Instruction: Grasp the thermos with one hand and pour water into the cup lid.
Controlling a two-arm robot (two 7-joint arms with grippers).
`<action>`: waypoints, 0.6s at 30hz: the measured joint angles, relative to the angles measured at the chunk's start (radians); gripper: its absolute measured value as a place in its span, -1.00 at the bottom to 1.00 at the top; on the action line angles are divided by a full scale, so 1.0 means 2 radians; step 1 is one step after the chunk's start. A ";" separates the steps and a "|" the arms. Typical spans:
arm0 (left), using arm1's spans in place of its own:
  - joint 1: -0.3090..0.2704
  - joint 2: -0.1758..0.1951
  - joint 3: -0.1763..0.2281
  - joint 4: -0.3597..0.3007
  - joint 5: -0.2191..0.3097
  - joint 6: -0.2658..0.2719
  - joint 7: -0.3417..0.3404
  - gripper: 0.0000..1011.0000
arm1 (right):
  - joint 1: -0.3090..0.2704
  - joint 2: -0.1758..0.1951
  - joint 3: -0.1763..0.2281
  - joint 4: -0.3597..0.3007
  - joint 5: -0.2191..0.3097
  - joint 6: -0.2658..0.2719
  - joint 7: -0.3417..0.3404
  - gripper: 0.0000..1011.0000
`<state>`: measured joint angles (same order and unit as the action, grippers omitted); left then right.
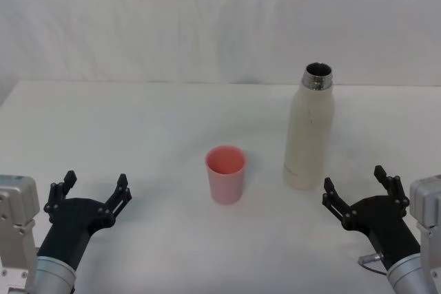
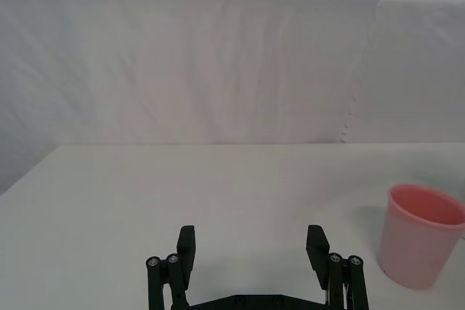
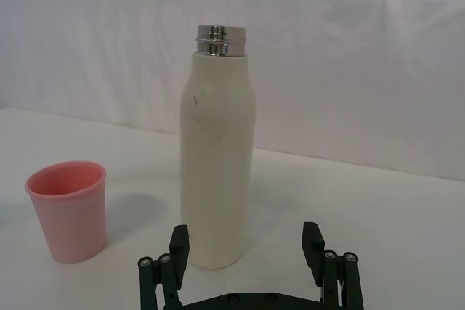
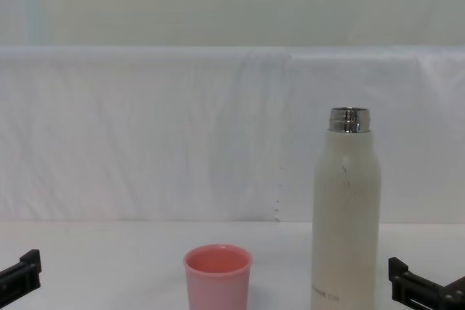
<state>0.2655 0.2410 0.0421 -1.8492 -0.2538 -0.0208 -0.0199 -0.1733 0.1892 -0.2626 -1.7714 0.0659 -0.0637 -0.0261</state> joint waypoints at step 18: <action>0.000 0.000 0.000 0.000 0.000 0.000 0.000 0.98 | 0.000 0.000 0.000 0.000 0.000 0.000 0.000 0.98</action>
<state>0.2655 0.2410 0.0421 -1.8492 -0.2538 -0.0208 -0.0199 -0.1733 0.1892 -0.2626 -1.7714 0.0659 -0.0636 -0.0261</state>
